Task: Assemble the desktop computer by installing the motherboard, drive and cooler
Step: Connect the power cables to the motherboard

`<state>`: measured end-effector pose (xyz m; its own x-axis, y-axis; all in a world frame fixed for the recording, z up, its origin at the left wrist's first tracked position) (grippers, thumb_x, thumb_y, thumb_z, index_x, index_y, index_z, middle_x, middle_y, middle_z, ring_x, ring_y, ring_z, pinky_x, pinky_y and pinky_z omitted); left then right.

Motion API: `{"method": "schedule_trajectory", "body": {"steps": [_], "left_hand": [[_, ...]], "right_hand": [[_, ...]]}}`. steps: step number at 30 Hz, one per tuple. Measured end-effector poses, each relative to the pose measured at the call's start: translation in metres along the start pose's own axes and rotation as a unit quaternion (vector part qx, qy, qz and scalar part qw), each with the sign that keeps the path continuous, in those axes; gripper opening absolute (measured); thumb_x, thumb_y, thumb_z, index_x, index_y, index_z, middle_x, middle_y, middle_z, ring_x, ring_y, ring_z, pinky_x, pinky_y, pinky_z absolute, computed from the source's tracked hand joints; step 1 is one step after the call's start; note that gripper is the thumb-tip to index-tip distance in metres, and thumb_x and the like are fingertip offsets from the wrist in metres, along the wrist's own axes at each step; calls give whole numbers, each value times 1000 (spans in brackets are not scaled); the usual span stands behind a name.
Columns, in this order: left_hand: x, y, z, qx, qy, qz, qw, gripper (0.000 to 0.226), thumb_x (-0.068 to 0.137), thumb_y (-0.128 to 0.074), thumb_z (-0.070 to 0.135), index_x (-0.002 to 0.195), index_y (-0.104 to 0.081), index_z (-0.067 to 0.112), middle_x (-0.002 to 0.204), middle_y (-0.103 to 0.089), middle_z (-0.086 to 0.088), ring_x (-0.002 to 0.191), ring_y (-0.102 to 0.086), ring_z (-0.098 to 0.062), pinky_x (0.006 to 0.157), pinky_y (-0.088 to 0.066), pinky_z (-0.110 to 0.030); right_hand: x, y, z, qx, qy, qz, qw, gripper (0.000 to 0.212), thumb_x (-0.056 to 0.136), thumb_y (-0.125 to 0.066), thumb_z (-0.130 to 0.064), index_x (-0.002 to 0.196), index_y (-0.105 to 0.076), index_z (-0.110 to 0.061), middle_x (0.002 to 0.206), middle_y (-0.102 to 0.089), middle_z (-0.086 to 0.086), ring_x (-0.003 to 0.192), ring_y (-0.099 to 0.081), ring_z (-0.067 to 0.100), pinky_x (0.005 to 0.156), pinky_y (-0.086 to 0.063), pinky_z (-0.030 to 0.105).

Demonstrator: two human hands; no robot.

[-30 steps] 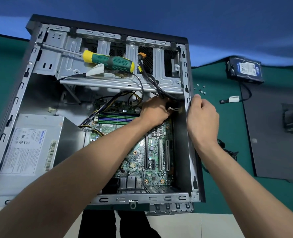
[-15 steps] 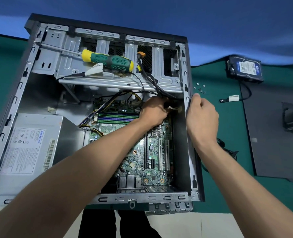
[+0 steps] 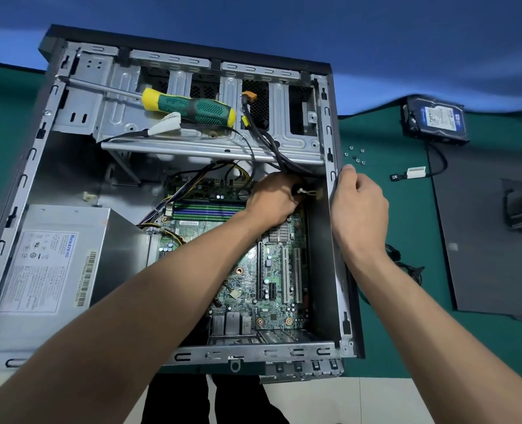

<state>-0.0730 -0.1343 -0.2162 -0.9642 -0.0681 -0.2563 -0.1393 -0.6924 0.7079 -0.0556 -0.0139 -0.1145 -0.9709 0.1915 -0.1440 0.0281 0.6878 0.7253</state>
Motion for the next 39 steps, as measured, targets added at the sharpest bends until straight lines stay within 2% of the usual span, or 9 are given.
{"method": "schedule_trajectory", "body": {"steps": [5, 9, 12, 15, 21, 26, 30, 34, 39], "left_hand": [[0, -1, 4, 29, 8, 22, 999, 18, 83, -55, 7, 97, -67, 3, 72, -60, -10, 59, -49, -20, 63, -47, -21], [0, 1, 6, 32, 20, 44, 998, 24, 82, -55, 5, 100, -69, 9, 69, -55, -4, 59, -50, -21, 83, -52, -33], [-5, 0, 9, 1, 6, 39, 999, 17, 87, -52, 6, 87, -69, 5, 71, -64, -8, 57, -57, -23, 70, -57, -32], [-6, 0, 6, 22, 42, 51, 998, 33, 82, -54, 0, 53, -45, 12, 51, -46, 0, 45, -46, -17, 61, -52, -28], [-6, -2, 2, 36, 55, 59, 996, 41, 77, -56, -1, 47, -36, 18, 44, -37, 4, 39, -37, -7, 51, -44, -24], [-9, -2, 1, 26, 80, 48, 995, 35, 86, -57, 10, 53, -47, 15, 46, -42, 5, 39, -41, -5, 59, -49, -23], [-19, 8, 16, 36, 80, 21, 996, 35, 87, -51, 7, 54, -43, 15, 50, -44, 2, 41, -41, -12, 41, -35, -21], [-45, 28, 33, 33, 79, 0, 996, 23, 89, -49, 18, 66, -52, 13, 68, -55, -4, 67, -53, -27, 61, -38, -27], [-75, 85, 61, 111, 6, 27, 993, 23, 90, -48, 22, 90, -70, 18, 86, -71, -3, 82, -63, -23, 72, -50, -32]], "right_hand": [[1, -1, 2, -4, -2, 2, 1000, 45, 98, -31, -36, 58, -31, -17, 60, -44, -1, 55, -38, 12, 50, -28, 28], [1, -1, 3, -8, 1, 2, 1000, 45, 99, -31, -36, 58, -32, -17, 60, -45, -2, 55, -38, 10, 50, -26, 27], [1, -1, 3, -5, -2, 0, 1000, 45, 99, -31, -35, 58, -32, -17, 60, -45, -2, 54, -38, 10, 49, -25, 27], [2, -3, 4, -3, -6, -2, 1000, 44, 99, -31, -36, 59, -33, -18, 61, -45, -2, 55, -38, 10, 50, -26, 27], [4, -5, 6, -11, -10, -8, 1000, 44, 99, -30, -37, 59, -35, -19, 61, -47, -3, 57, -40, 8, 50, -26, 25], [5, -5, 6, -16, -6, -15, 1000, 43, 100, -27, -38, 66, -42, -16, 68, -50, -2, 61, -43, 11, 58, -27, 35], [5, -7, 4, -36, 2, -23, 999, 42, 102, -25, -36, 82, -52, -11, 78, -51, 1, 74, -43, 24, 67, -27, 34], [4, -6, 2, -41, 9, -25, 999, 36, 102, -25, -36, 87, -49, -13, 85, -53, 1, 78, -44, 23, 68, -30, 34], [-4, 1, -7, -45, 52, 2, 998, 13, 101, -30, -30, 96, -39, -22, 98, -50, 0, 77, -42, 20, 68, -31, 34]]}}
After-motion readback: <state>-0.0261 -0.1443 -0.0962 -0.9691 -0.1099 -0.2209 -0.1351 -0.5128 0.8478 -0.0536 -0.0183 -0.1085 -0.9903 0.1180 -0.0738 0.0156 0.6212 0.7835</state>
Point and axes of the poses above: each hand's wrist, its own x-axis towards the middle knuckle, its own y-axis out of the back of the hand, z = x × y, the point moved 5 cm from there along x, towards the middle knuckle
